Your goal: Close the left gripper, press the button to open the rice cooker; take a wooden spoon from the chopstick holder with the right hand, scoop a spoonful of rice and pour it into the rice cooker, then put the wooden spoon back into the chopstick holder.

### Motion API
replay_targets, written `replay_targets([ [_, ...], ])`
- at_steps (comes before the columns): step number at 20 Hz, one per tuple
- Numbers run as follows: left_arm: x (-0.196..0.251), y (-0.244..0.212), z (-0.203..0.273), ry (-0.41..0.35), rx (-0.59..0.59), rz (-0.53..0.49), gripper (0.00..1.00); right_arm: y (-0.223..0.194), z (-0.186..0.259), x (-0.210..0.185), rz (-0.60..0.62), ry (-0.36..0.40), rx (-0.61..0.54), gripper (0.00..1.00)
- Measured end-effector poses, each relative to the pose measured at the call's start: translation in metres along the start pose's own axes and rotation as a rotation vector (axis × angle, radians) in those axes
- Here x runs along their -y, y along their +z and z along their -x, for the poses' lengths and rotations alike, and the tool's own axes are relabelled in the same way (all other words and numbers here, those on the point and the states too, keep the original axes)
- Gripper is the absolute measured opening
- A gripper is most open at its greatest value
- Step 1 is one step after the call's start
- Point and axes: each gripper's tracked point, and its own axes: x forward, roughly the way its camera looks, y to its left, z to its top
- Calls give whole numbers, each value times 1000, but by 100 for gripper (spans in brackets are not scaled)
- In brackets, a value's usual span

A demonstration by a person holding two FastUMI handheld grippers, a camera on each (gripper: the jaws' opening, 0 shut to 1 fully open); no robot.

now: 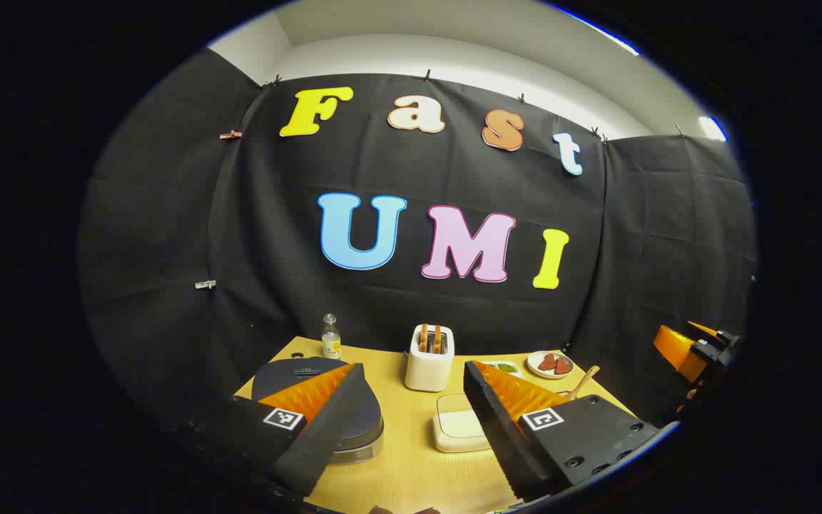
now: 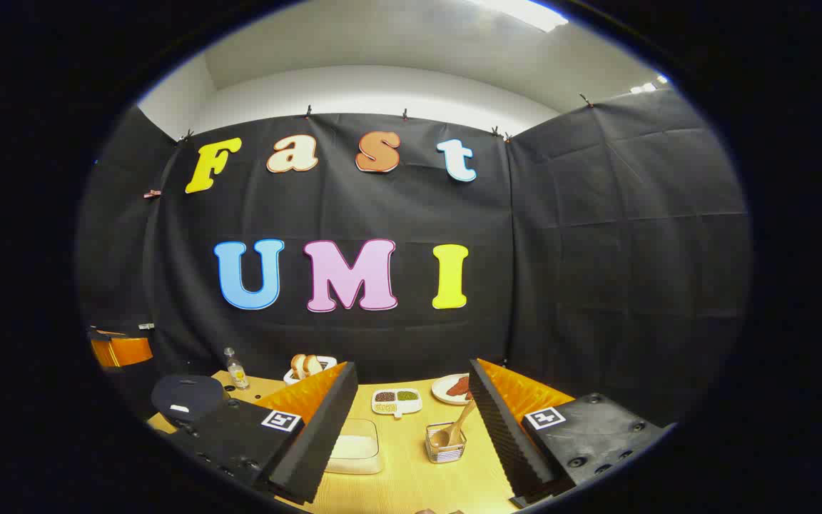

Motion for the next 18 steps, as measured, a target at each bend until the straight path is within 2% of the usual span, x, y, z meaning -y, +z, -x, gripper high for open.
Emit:
replay_targets([
  [3, 2, -2, -6, 14, -4, 1, 95, 3, -13, 1, -14, 15, 6, 98],
  [6, 2, -4, -10, 19, -16, 2, 96, -5, -26, -2, 31, 44, -10, 98],
  [10, -1, 7, -21, 28, 5, -53, 95, -13, -36, -13, 19, 82, -35, 98],
  [13, 3, 5, -24, 21, 5, -73, 95, -24, -36, -31, 77, 136, -45, 98],
  [18, 14, 3, -21, 12, 22, -30, 95, -21, -34, -46, 58, 170, -27, 98],
])
